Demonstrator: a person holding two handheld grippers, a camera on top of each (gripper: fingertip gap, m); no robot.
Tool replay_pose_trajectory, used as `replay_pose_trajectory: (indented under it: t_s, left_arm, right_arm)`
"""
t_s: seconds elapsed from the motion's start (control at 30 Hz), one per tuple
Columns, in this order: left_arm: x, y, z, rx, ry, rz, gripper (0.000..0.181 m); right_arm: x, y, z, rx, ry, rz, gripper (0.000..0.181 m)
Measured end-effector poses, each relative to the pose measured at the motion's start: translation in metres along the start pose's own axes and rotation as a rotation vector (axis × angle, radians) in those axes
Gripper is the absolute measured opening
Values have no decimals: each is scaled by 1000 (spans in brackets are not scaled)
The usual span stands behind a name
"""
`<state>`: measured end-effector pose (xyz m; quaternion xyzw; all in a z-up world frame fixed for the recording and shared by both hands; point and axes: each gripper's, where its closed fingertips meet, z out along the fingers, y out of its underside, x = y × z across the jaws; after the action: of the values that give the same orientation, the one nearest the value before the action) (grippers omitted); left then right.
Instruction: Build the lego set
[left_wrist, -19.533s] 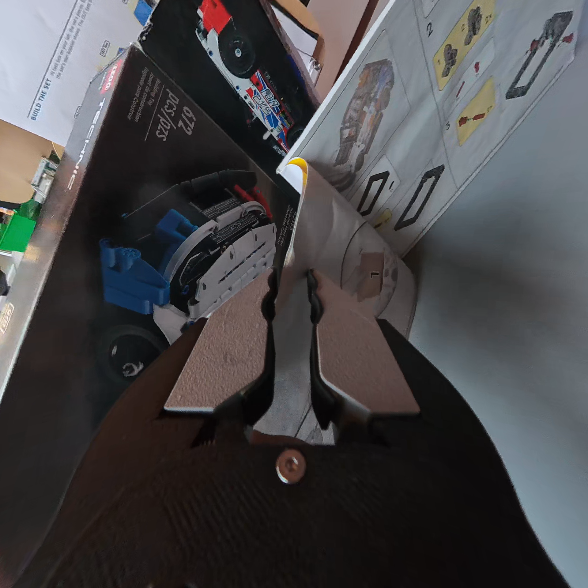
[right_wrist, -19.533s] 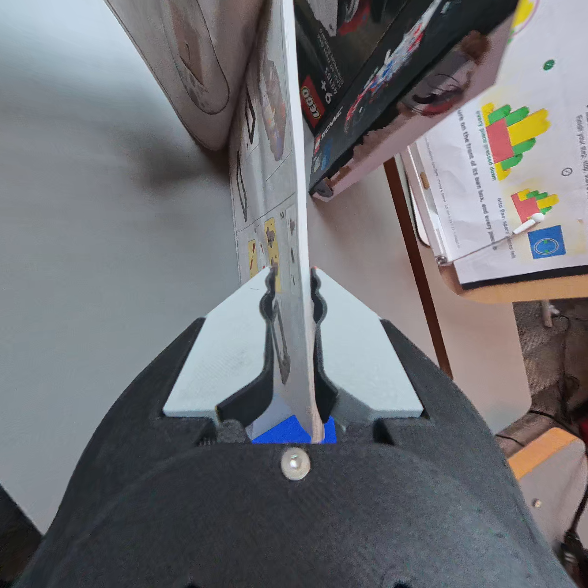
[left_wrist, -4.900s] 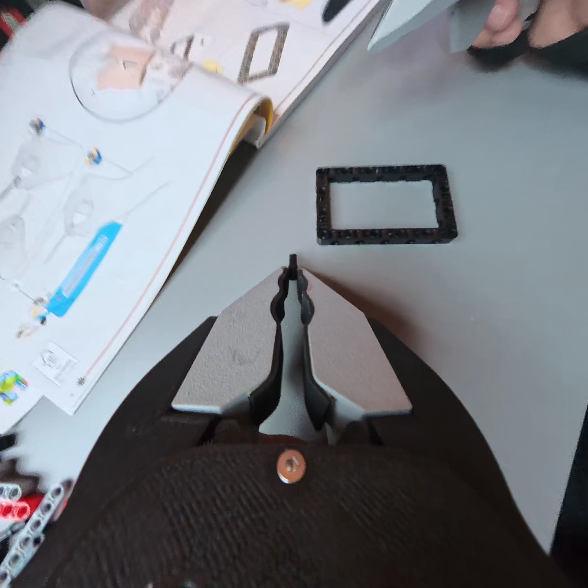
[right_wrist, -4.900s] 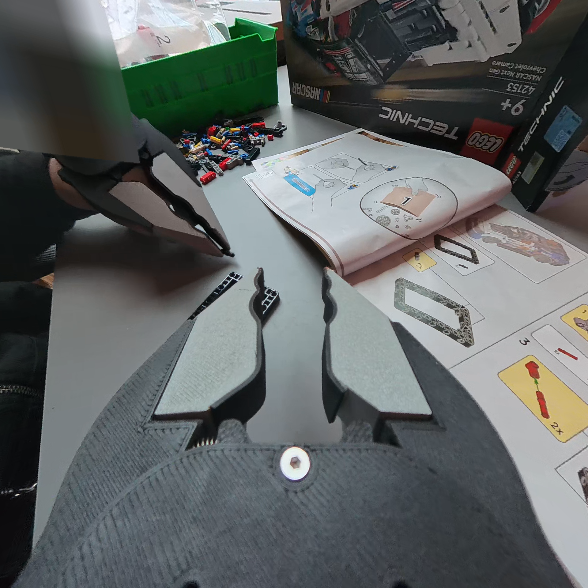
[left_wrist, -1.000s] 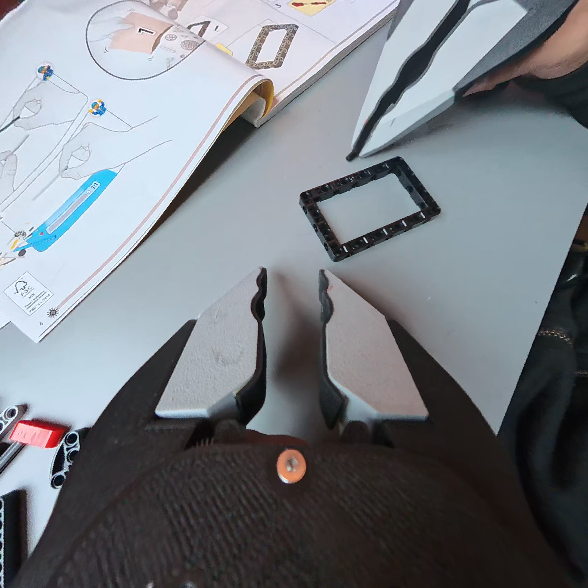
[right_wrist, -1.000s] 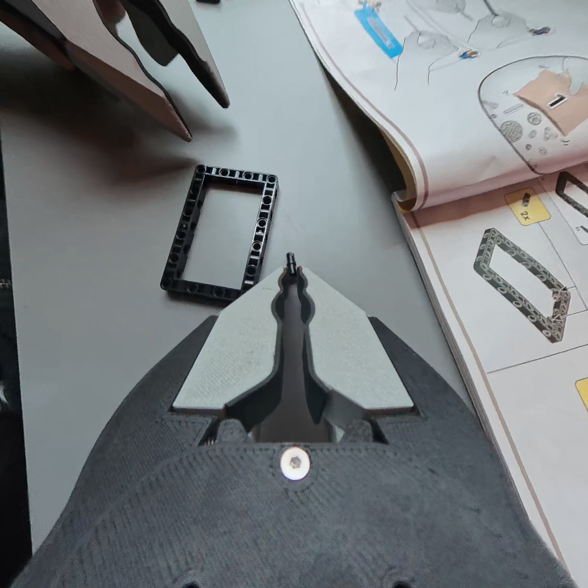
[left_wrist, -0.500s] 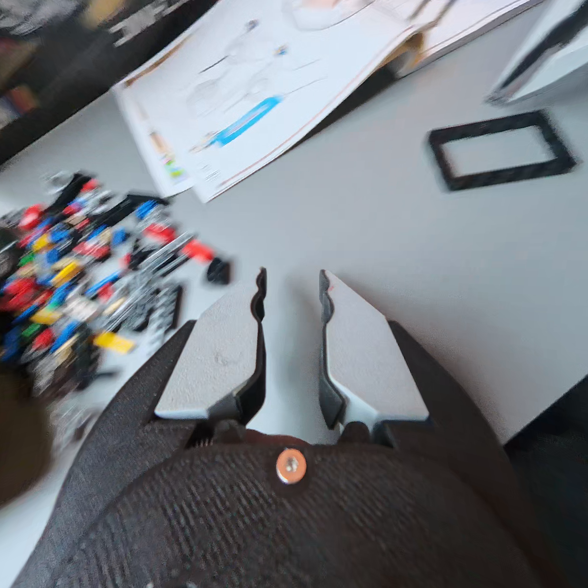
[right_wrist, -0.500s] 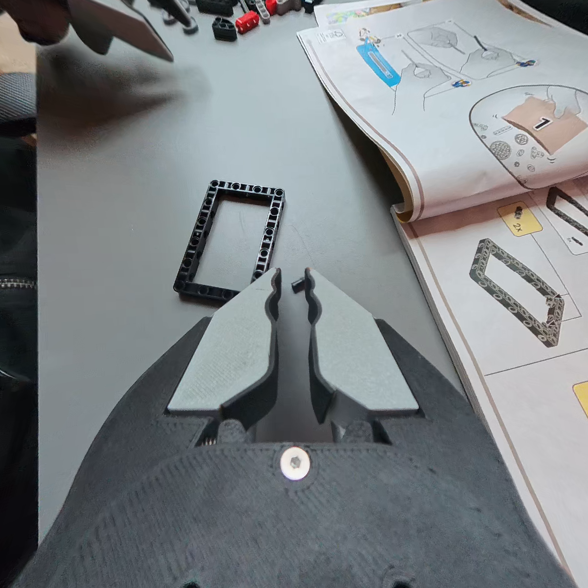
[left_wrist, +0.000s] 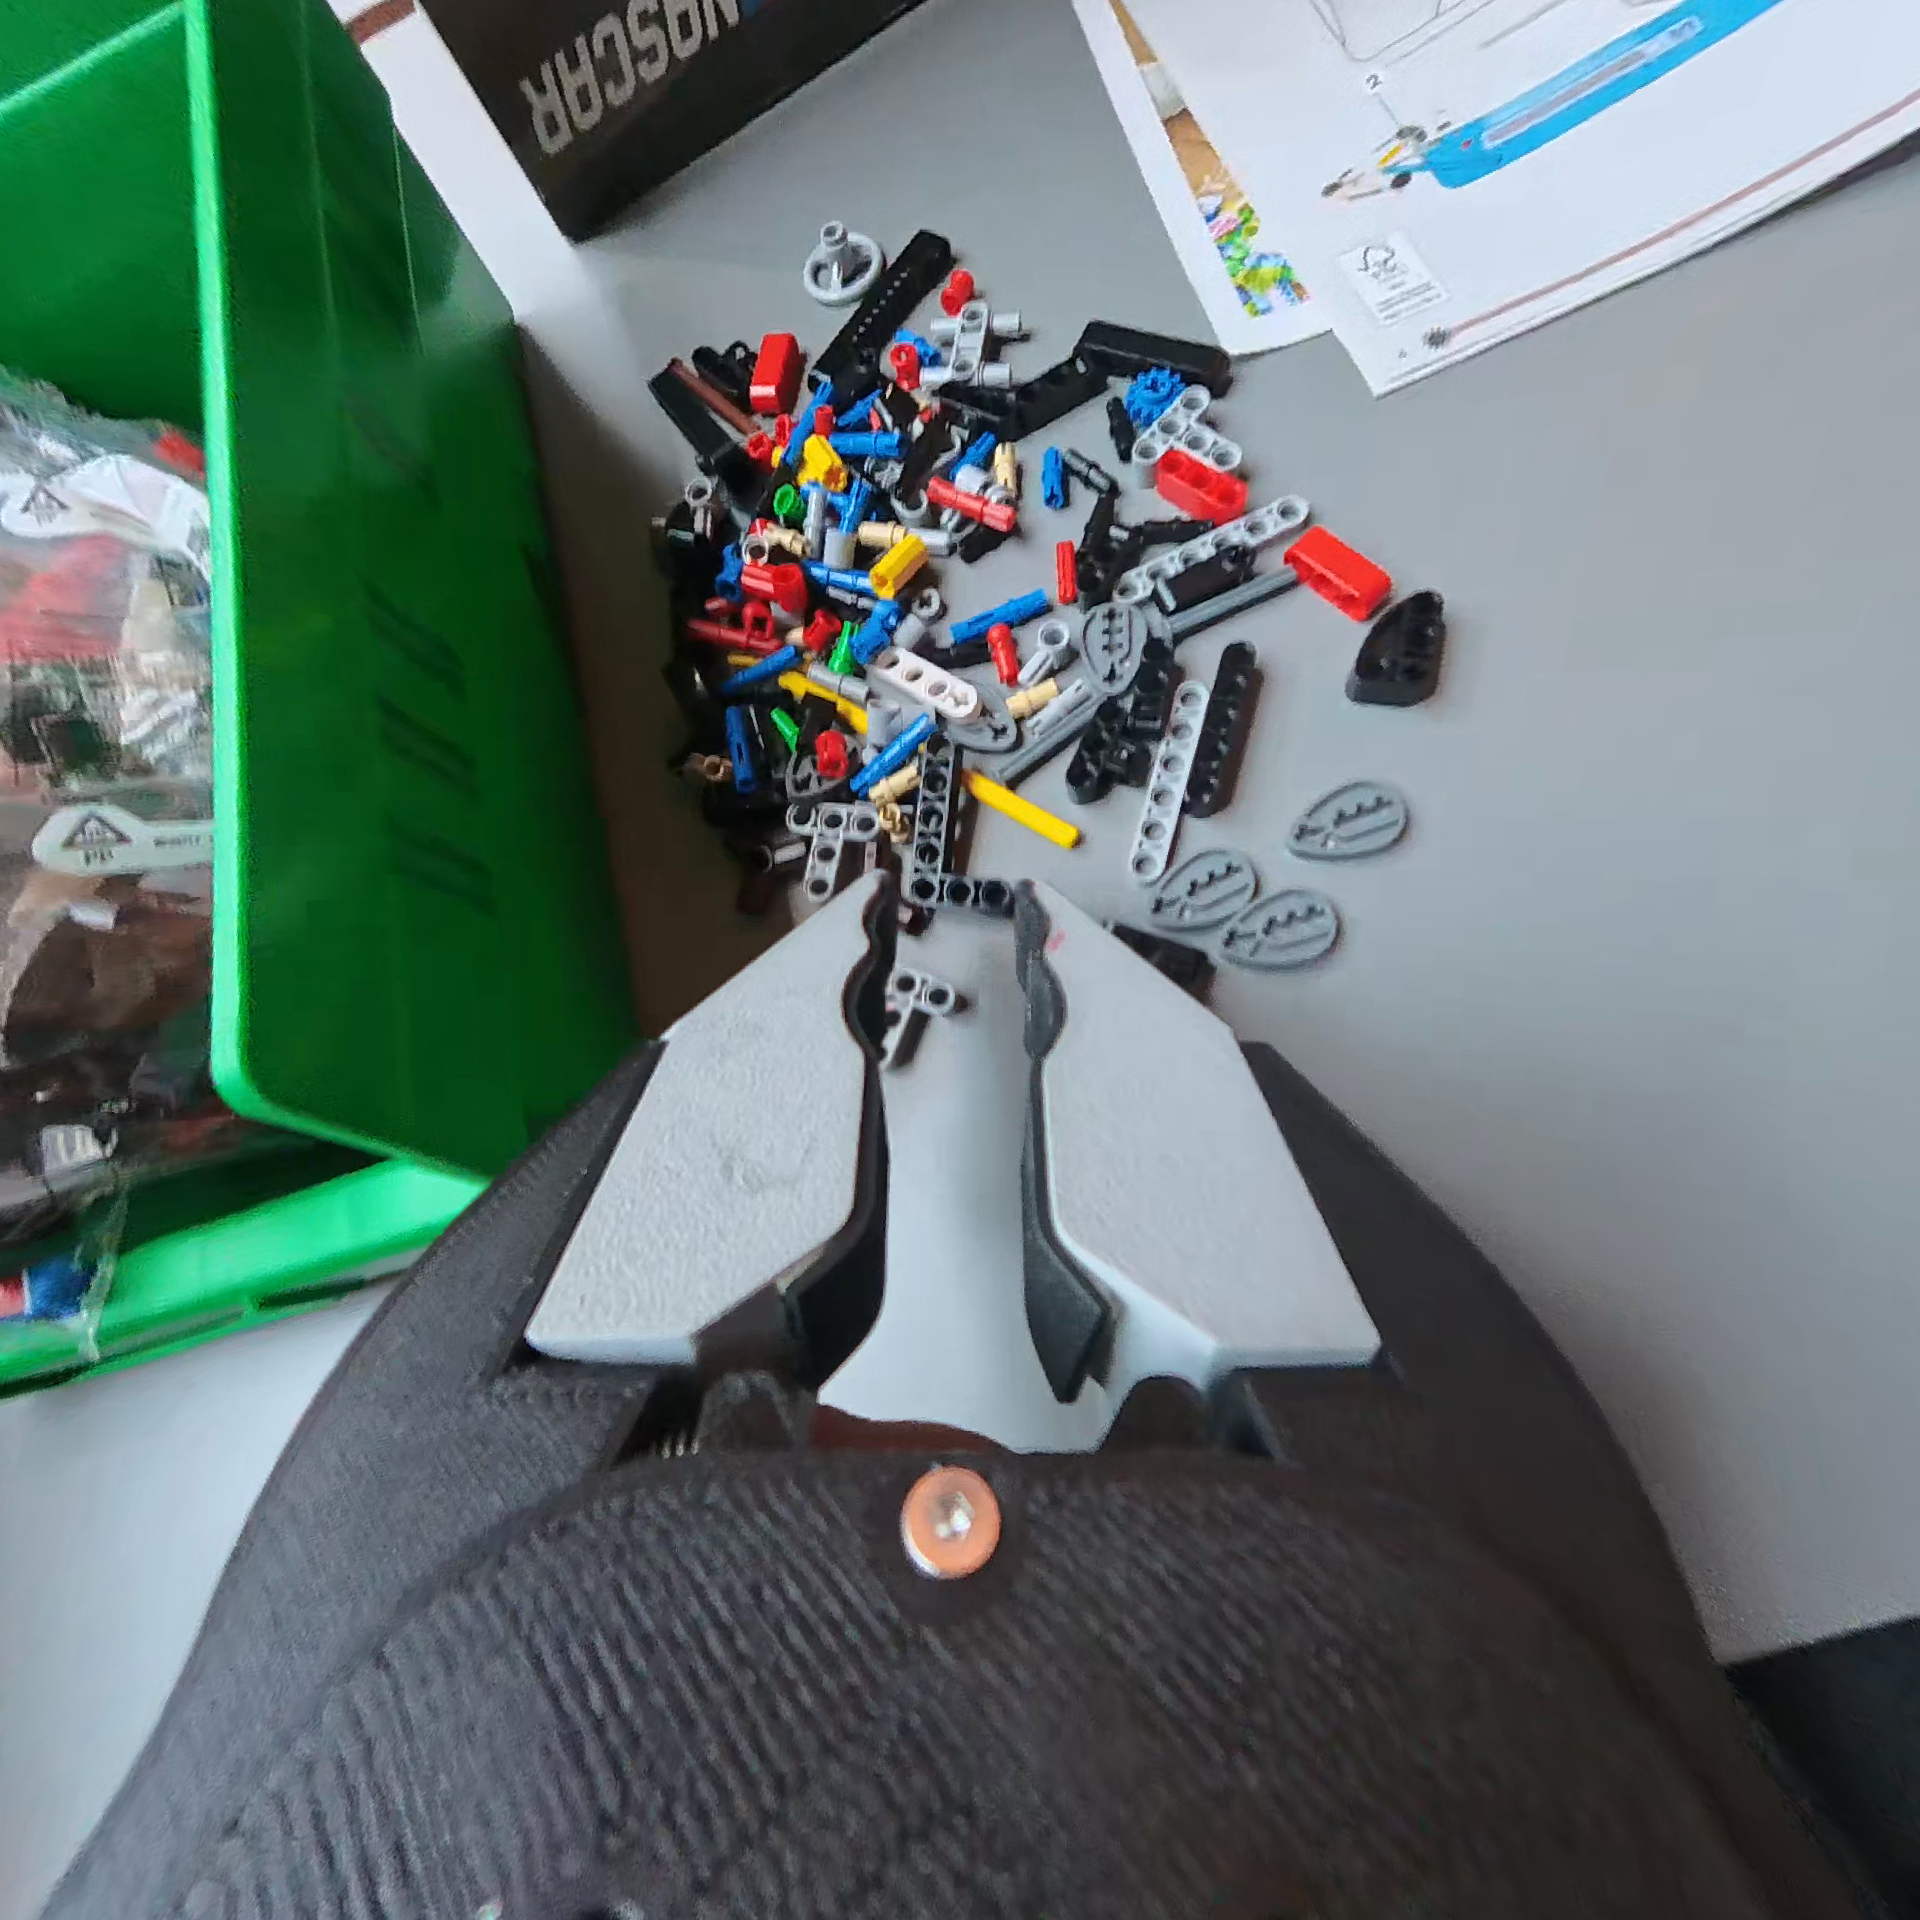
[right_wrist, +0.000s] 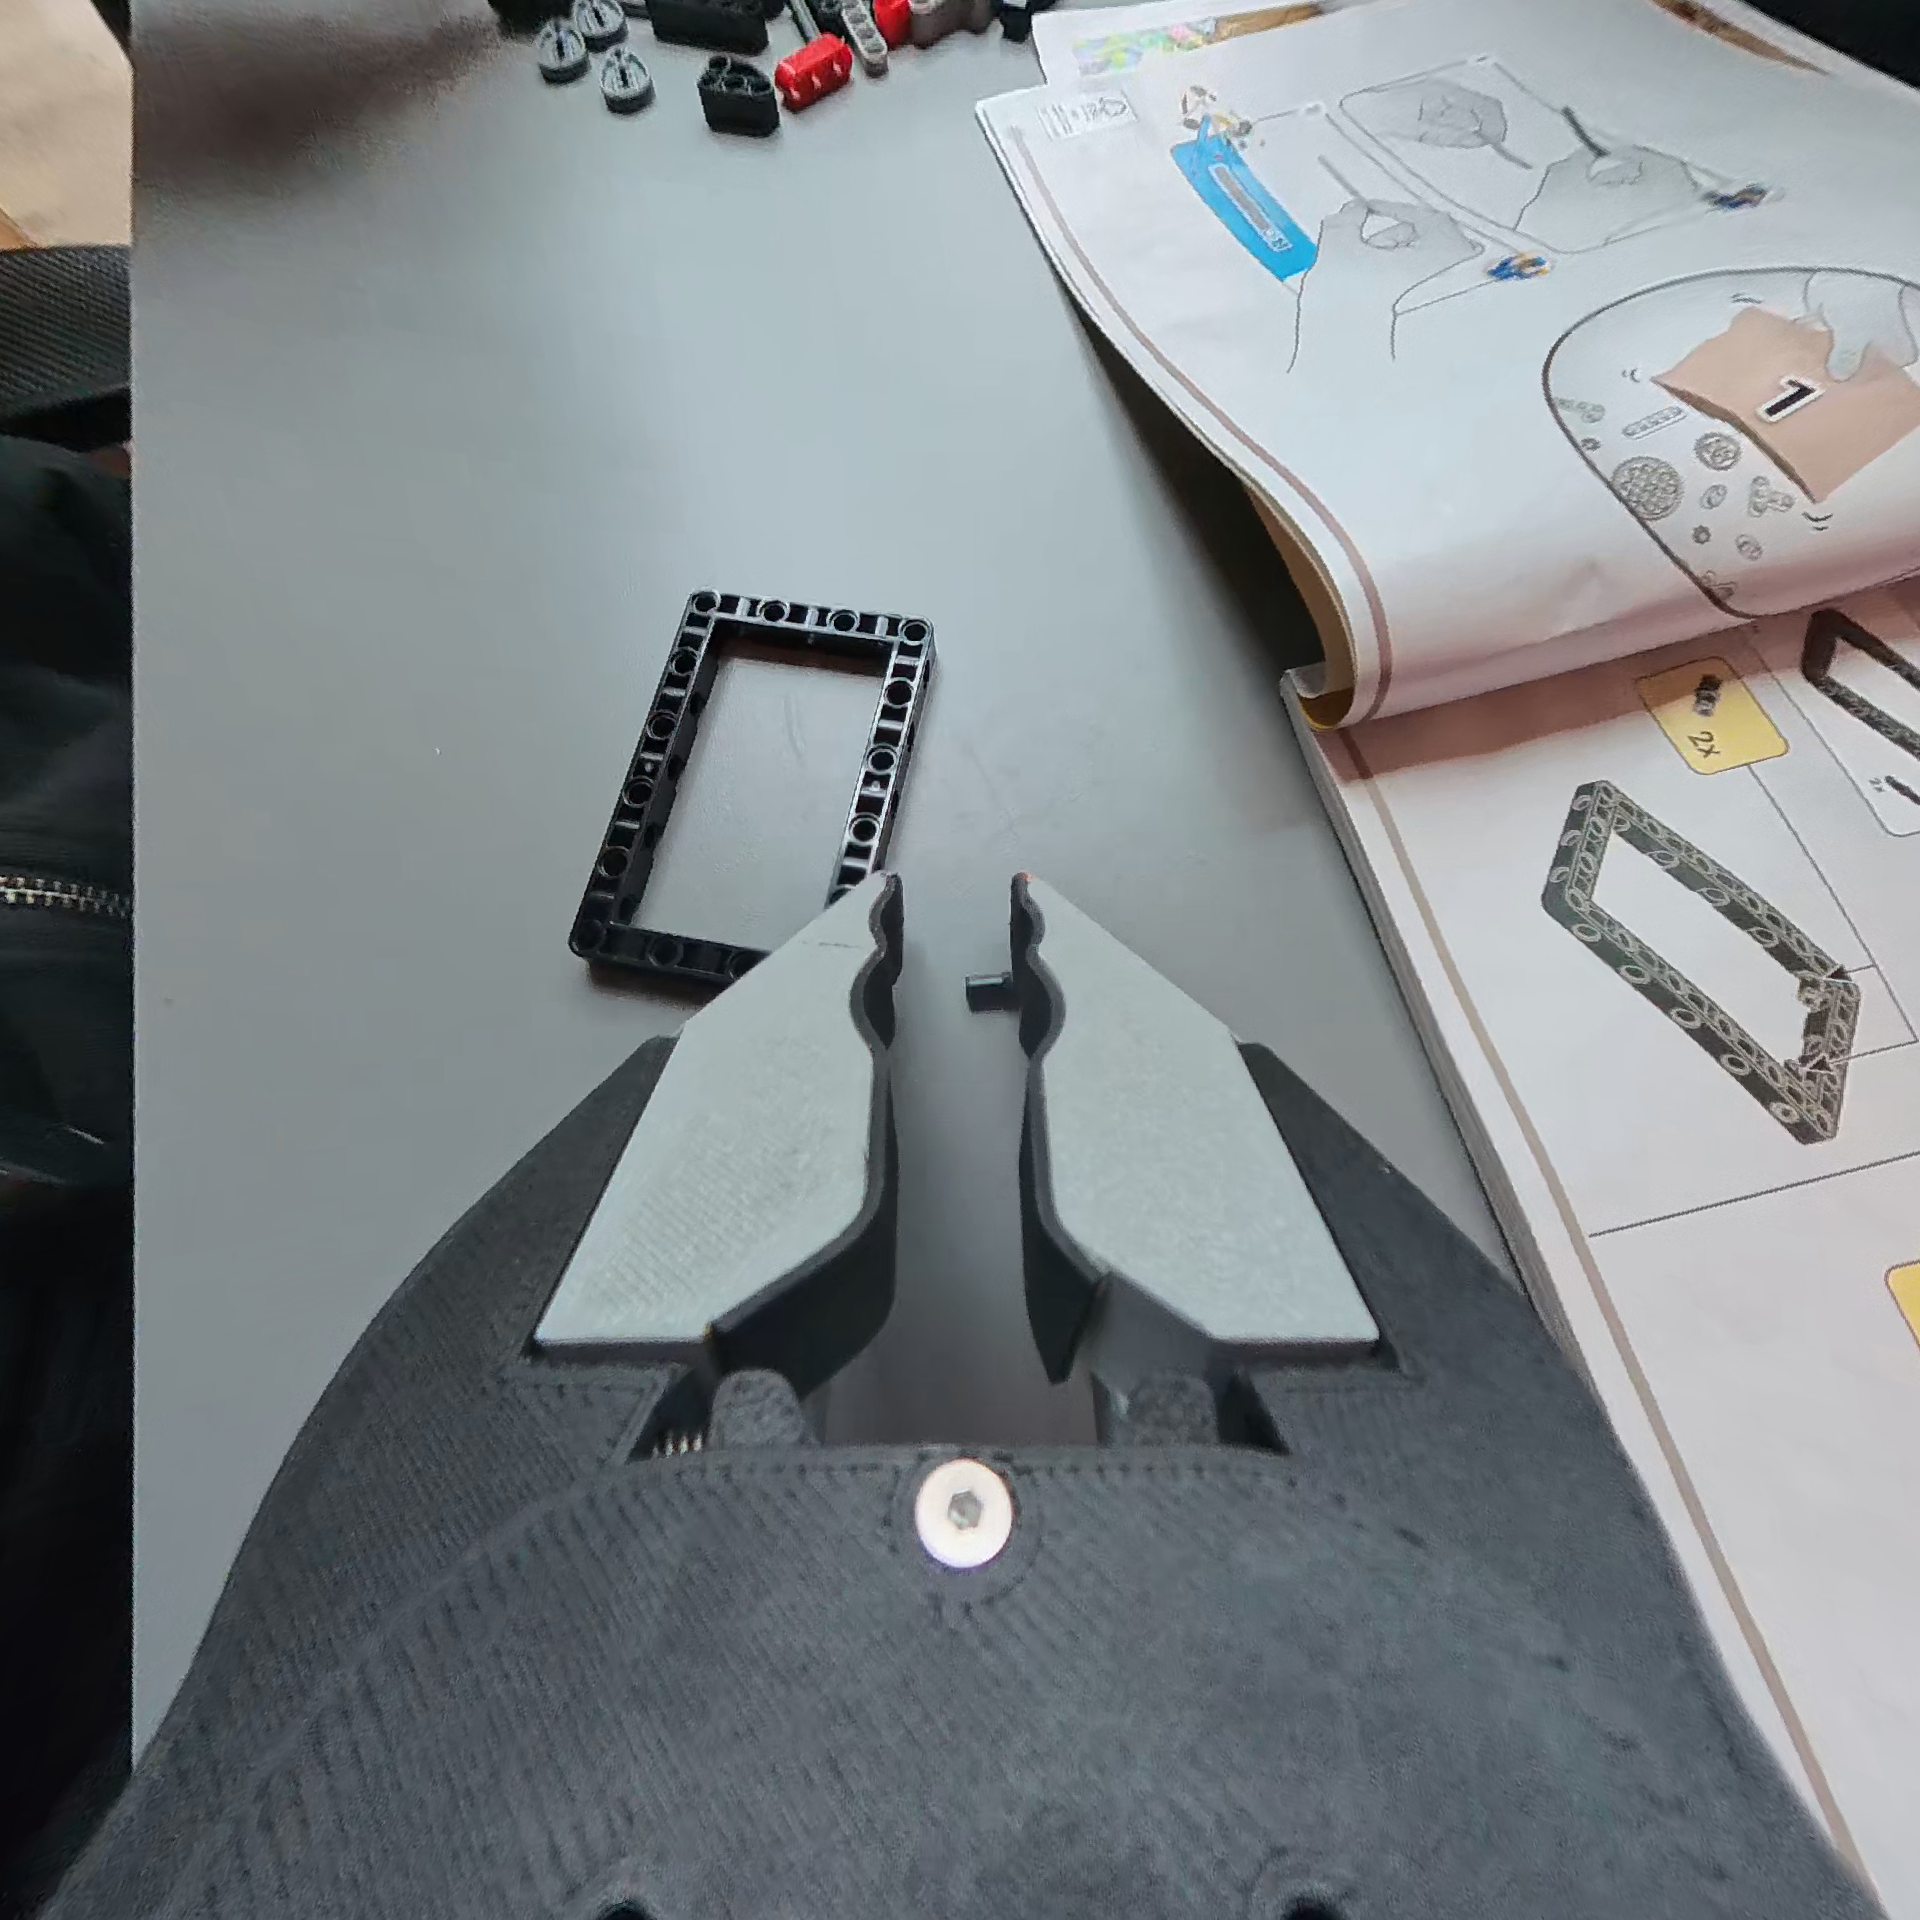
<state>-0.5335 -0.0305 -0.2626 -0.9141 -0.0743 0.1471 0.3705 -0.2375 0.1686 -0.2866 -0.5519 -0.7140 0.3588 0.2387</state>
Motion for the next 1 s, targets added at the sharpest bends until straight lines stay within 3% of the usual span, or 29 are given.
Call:
replay_pose_trajectory:
  t_s: [0.17,0.37,0.57,0.77,1.0]
  left_arm:
    - [-6,-38,13,80,-2,13,21]
    - [-12,-43,47,-58,22,57,18]
    - [-10,-58,68,-94,41,162,16]
    - [1,-53,84,-196,115,294,1]
    - [6,-47,90,-258,166,373,7]
  right_arm:
    - [2,-9,-6,73,-10,19,17]
    - [4,-12,-9,99,17,5,15]
    - [3,-15,-10,116,16,4,14]
    - [4,-17,-12,131,13,9,13]
    - [3,-17,-12,133,10,6,13]
